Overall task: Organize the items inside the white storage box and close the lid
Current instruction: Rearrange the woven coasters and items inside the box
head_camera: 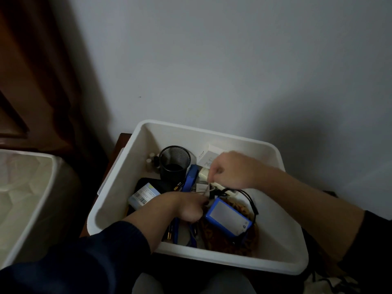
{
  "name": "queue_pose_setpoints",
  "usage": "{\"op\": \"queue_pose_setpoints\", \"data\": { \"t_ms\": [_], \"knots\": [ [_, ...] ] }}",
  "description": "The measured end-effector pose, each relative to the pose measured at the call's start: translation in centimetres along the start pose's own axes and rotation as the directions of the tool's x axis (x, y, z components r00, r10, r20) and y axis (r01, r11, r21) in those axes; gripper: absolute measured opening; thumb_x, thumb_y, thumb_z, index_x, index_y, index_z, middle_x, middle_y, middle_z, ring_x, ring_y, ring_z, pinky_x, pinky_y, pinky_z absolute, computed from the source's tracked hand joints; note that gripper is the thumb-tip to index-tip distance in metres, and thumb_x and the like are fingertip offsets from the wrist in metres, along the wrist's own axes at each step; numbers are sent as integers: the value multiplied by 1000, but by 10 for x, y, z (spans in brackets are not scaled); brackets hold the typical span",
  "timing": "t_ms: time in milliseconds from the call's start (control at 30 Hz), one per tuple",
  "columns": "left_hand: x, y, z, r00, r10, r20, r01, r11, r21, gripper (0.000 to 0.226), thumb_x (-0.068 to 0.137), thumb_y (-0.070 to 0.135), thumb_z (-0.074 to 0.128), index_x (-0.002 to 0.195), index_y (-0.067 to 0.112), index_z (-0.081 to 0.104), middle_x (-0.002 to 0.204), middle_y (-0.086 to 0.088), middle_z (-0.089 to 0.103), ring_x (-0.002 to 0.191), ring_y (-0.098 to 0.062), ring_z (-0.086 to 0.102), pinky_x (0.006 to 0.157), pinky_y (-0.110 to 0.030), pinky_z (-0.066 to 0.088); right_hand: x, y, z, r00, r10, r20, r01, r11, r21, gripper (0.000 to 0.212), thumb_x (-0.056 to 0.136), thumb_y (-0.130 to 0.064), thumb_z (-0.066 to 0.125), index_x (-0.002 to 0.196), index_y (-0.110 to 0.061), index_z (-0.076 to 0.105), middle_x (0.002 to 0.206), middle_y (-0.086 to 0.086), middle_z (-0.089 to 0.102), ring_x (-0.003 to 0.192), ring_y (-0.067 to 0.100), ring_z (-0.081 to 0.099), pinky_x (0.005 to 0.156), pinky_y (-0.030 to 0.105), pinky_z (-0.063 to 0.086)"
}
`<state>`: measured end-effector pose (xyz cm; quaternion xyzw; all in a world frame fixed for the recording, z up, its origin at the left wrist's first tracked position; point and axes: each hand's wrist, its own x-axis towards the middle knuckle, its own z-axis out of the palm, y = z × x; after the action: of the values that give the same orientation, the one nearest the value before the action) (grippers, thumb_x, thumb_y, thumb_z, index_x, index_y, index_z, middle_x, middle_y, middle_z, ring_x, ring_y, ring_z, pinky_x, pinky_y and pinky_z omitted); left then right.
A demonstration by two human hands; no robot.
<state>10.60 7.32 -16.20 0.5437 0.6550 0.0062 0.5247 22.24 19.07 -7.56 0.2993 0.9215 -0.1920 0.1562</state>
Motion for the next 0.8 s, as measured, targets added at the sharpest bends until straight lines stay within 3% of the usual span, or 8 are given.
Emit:
{"op": "queue_pose_setpoints", "data": {
  "t_ms": [100, 233, 333, 467, 567, 633, 733, 800],
  "knots": [
    [3, 1, 0, 998, 11, -58, -10, 1000, 11, 44, 99, 7, 55, 142, 13, 60, 142, -10, 62, 130, -30, 59, 111, -53, 48, 7, 1, 30, 978, 121, 172, -76, 966, -248, 28, 99, -23, 53, 114, -15, 75, 110, 6, 72, 98, 25, 68, 88, 39, 61],
    [4, 2, -1, 997, -24, -72, 29, 998, 56, 30, 100, 10, 54, 127, 9, 68, 125, -14, 68, 116, -33, 66, 105, -52, 53, 9, 18, 47, 965, 171, 198, -129, 969, -212, 32, 99, -15, 54, 123, -18, 75, 125, 4, 71, 110, 24, 66, 98, 38, 58],
    [2, 5, 0, 996, -52, -66, 58, 995, 78, 32, 101, 11, 51, 128, 7, 67, 126, -14, 67, 115, -32, 65, 99, -46, 53, 2, 27, 50, 961, 178, 212, -119, 957, -266, 39, 97, -15, 53, 128, -27, 73, 125, 4, 69, 110, 26, 63, 95, 35, 57],
    [-2, 9, -2, 997, -73, -40, 77, 990, 114, 29, 99, 10, 51, 121, 4, 68, 120, -15, 66, 109, -32, 66, 82, -38, 48, 1, 37, 55, 962, 200, 185, -124, 927, -355, 37, 96, -16, 52, 127, -21, 70, 125, 9, 67, 115, 29, 58, 98, 40, 52],
    [-2, 9, -1, 996, -71, -59, 79, 985, 155, 8, 96, 7, 58, 96, 9, 66, 99, -9, 63, 89, -26, 61, 75, -36, 47, 4, 36, 61, 949, 231, 213, -125, 899, -419, 40, 95, -16, 51, 133, -23, 63, 133, 10, 57, 130, 32, 42, 106, 46, 36],
    [-4, 12, -1, 994, -84, -66, 94, 980, 177, 17, 95, 6, 63, 80, 14, 58, 88, -7, 58, 85, -26, 60, 74, -37, 49, 5, 33, 65, 944, 240, 228, -118, 887, -447, 37, 96, -16, 50, 131, -20, 62, 131, 11, 55, 126, 31, 43, 103, 45, 37],
    [-8, 17, -3, 994, -107, -30, 111, 964, 243, 14, 93, 20, 77, 96, 11, 67, 111, -11, 65, 110, -32, 66, 99, -43, 57, 6, 34, 66, 946, 249, 208, -160, 916, -368, 17, 96, -14, 50, 107, -15, 63, 106, 6, 60, 90, 20, 55, 77, 34, 48],
    [-13, 20, -3, 991, -131, 1, 124, 942, 313, 40, 90, 32, 82, 118, 7, 69, 137, -12, 58, 124, -31, 60, 107, -47, 54, 7, 36, 64, 929, 283, 240, -218, 940, -263, 23, 96, -11, 49, 113, -13, 65, 108, 8, 64, 90, 21, 61, 77, 34, 55]
  ]
}}
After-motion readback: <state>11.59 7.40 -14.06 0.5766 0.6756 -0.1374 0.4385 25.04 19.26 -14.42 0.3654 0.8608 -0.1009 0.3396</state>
